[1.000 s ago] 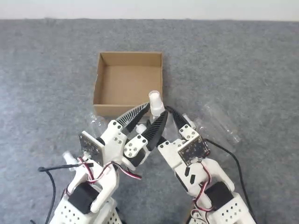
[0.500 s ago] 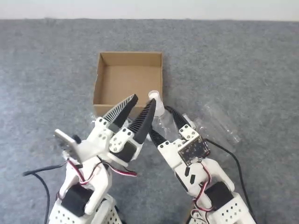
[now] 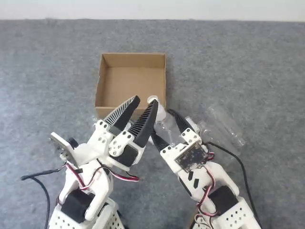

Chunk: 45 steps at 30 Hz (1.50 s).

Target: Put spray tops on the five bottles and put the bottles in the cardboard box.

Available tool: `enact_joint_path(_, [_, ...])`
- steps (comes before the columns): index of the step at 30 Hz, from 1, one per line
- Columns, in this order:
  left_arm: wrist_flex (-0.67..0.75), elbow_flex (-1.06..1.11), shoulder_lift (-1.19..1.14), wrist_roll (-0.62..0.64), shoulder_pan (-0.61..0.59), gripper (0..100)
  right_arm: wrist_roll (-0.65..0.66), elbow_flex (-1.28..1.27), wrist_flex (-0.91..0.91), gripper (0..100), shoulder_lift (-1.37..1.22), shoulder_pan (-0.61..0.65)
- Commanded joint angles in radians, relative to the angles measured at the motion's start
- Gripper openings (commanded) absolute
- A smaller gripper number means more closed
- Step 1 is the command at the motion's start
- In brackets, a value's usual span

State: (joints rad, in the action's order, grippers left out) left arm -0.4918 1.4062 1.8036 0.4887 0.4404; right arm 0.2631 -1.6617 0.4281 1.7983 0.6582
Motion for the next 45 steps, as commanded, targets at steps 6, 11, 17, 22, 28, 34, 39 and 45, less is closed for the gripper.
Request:
enact_joint_path(6, [-0.147, -0.237, 0.014, -0.081, -0.075, 6, 0.035, -0.012, -0.004, 0.7, 0.018, 0.125])
enact_joint_path(11, [-0.152, -0.237, 0.011, -0.046, -0.242, 6, 0.035, -0.02, -0.071, 0.7, 0.016, 0.205])
enact_joint_path(17, [-0.235, -0.228, 0.014, -0.021, -0.318, 5, 0.035, -0.02, -0.093, 0.7, 0.015, 0.249])
enact_joint_path(22, [-0.327, -0.228, 0.015, -0.104, -0.282, 6, 0.117, -0.02, -0.084, 0.7, 0.008, 0.248])
enact_joint_path(28, [-0.393, -0.22, 0.014, -0.15, -0.149, 6, 0.167, -0.02, -0.035, 0.7, 0.016, 0.248])
enact_joint_path(34, [-0.431, -0.22, 0.011, -0.157, -0.141, 5, 0.163, -0.02, -0.036, 0.7, 0.016, 0.246])
enact_joint_path(39, [-0.431, -0.219, 0.009, -0.157, -0.135, 5, 0.163, -0.021, -0.036, 0.7, 0.016, 0.246])
enact_joint_path(45, [-0.46, -0.213, 0.009, -0.17, -0.089, 5, 0.161, -0.021, -0.035, 0.7, 0.016, 0.246])
